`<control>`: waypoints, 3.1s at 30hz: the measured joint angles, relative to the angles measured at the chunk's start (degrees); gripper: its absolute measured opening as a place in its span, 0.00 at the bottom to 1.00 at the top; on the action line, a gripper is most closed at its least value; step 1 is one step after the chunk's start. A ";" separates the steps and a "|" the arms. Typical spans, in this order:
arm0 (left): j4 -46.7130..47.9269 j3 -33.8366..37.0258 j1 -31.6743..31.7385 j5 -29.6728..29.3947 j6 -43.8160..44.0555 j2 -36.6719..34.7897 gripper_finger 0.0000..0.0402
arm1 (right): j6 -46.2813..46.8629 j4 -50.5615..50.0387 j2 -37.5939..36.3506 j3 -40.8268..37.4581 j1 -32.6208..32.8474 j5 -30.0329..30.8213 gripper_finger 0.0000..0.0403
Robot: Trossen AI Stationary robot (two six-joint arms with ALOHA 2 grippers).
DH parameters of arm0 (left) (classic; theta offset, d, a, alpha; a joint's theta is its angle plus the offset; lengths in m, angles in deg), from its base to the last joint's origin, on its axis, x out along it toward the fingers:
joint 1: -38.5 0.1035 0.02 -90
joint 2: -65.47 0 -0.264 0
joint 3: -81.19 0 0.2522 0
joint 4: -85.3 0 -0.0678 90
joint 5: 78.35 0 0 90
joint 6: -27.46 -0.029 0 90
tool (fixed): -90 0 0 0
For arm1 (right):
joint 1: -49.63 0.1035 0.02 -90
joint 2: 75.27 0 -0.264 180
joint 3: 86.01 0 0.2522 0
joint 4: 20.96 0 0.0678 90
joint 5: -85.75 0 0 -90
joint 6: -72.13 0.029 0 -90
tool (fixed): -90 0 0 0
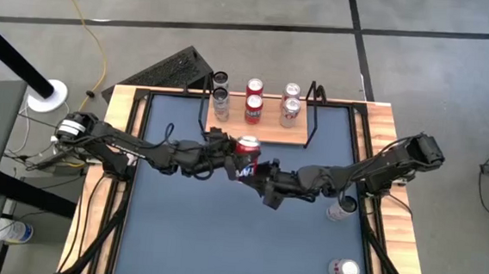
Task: Place canned beverage on shelf
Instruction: Put the red soda can on the shelf aligned with the other red soda cans
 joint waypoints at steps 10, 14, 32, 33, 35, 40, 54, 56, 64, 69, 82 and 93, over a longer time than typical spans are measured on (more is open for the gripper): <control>6.25 0.13 0.00 5.40 3.03 0.00 0.73 | -0.78 0.61 3.57 0.00 -0.07 -0.14 0.72; 7.66 0.00 0.04 6.86 4.28 -0.02 0.73 | -0.68 0.72 3.61 0.00 -0.07 0.35 0.72; 1.11 0.08 0.78 -2.84 -6.82 -5.05 0.73 | 27.28 4.84 3.66 -0.41 0.35 7.39 0.72; 1.22 0.11 1.01 -3.08 -7.26 -5.34 0.73 | 28.02 4.91 3.66 -0.54 0.35 7.56 0.72; 0.44 0.11 1.85 -3.11 -7.42 -5.60 0.73 | 29.01 4.97 3.54 -0.63 0.35 7.99 0.72; 0.13 0.18 6.25 -0.60 -5.78 -6.47 0.73 | 25.20 5.95 3.39 -0.79 1.00 11.42 0.72; 3.01 0.09 11.53 2.19 -6.01 -10.74 0.73 | 23.19 6.50 3.44 -1.09 0.67 31.01 0.72; 3.53 0.09 10.96 3.35 -9.88 -11.97 0.73 | 32.66 7.01 3.44 -1.09 0.29 32.39 0.72; 3.55 0.00 0.82 2.45 -28.18 -19.04 0.73 | 55.25 5.70 -3.21 -1.09 -0.52 43.18 0.72; 2.13 2.50 -8.22 -8.50 -39.71 -23.05 0.73 | 81.85 -15.08 -16.53 -1.09 -1.28 27.08 0.72; -49.84 28.42 -8.62 -0.35 -47.60 -15.42 0.73 | 110.32 -4.67 -20.36 -9.19 -9.67 -40.16 0.72; -41.90 24.19 -7.24 2.23 -47.24 -5.89 0.73 | 128.56 -8.35 -9.06 -8.63 -10.09 -35.47 0.72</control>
